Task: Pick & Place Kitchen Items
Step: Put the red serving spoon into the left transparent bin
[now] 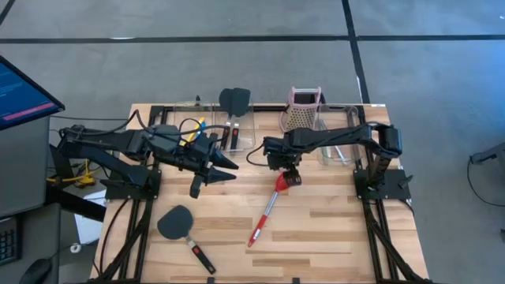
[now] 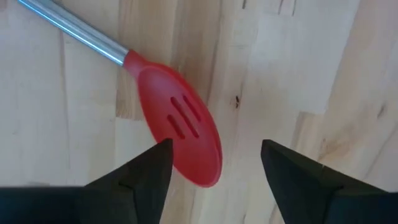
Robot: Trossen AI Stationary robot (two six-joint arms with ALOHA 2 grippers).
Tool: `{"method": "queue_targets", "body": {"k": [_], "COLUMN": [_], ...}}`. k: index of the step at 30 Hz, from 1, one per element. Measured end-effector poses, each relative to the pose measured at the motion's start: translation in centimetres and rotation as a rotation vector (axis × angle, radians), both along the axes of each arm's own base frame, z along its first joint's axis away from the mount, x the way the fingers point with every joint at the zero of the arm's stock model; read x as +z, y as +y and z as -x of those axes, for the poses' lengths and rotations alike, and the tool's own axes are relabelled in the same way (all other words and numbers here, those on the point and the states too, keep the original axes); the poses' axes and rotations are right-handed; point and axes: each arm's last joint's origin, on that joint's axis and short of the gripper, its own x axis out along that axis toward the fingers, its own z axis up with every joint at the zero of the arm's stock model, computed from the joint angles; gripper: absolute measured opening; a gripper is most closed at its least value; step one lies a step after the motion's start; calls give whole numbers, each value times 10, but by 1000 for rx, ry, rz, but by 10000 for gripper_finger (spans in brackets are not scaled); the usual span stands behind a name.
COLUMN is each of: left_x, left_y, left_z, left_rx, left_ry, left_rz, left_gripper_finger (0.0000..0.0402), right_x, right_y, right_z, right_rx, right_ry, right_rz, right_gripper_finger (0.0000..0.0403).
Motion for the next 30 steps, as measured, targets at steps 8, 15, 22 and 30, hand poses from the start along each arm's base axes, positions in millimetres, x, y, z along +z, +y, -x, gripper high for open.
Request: {"method": "queue_targets", "body": {"k": [8,15,22,30], "left_x": [-1,-1,-1,-13], "left_y": [0,0,0,2], "left_z": [0,0,0,3], "left_rx": [0,-1,0,59], "left_ry": [9,9,9,131], "left_rz": [-2,-2,-2,-43], "left_gripper_finger": [127,127,127,127], "right_x": [-18,-36,-44,-42], "right_y": [-5,-3,-3,-4], "right_z": [11,19,17,18], "right_rx": [-37,-39,-79,-76], "right_ry": [41,66,12,4], "right_rz": [-64,-68,-67,-95], "right_gripper_finger": [220,206,146,17]}}
